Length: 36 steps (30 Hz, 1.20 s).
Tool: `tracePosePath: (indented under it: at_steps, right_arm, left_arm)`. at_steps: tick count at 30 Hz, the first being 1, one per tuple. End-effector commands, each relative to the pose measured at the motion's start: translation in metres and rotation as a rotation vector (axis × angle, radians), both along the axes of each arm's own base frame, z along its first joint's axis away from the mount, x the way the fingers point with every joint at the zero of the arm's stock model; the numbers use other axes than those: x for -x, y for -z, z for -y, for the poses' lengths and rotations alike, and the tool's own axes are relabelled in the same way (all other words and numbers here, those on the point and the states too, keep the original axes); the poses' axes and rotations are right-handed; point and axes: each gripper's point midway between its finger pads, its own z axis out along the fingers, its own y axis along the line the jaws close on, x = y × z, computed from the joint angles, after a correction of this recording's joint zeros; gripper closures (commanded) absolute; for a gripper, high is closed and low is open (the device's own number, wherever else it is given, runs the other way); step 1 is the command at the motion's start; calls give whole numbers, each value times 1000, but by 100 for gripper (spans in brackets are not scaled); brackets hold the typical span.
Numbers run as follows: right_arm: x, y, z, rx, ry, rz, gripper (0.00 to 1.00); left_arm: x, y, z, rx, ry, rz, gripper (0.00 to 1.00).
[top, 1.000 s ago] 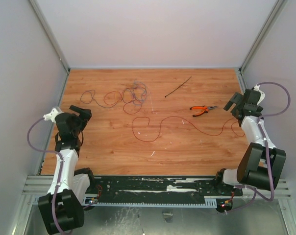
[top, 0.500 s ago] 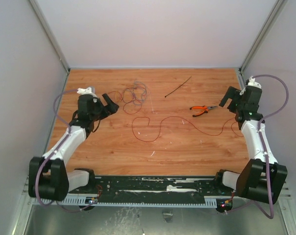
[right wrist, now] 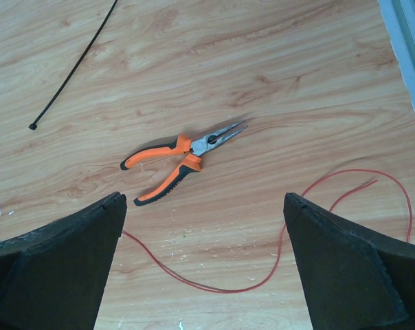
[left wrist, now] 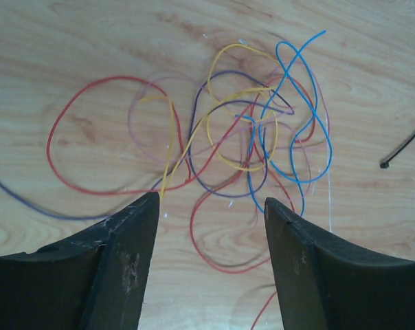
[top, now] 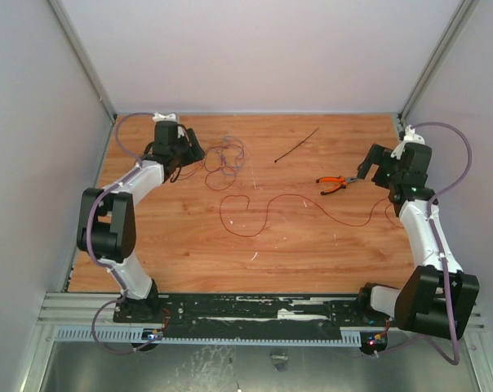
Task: Zip-tie the wires
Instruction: Pick up the cable at the center of the board.
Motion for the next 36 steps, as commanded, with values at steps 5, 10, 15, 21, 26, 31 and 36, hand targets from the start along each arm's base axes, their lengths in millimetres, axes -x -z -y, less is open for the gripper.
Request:
tracePosePath:
  at_steps: [5,10,15,21,26,31,36]
  right_arm:
    - [-4,-4,-10,4,-61,41,1]
    - [-5,-6,-10,5,-64,48,1]
    - [-6,-8,-11,2,-69,56,1]
    - [-7,-4,-10,7,-67,45,1]
    - [-8,-6,-9,10,-64,49,1]
    - [-9,-8,-11,-2,-70,54,1]
    - [-11,-10,-26,-21,-111,80,1]
  left_arm:
    - [-38,-7,0,-76,-6,20,41]
    - [-51,1,-13,-144,-70,-13,43]
    - [-53,26,-21,-185,-101,-68,50]
    - [-53,49,-16,-176,-78,-116,66]
    - [-57,48,-17,-181,-87,-112,94]
    - [-76,-22,-26,-232,-112,6,100]
    - [-93,-116,-26,-228,-117,163,100]
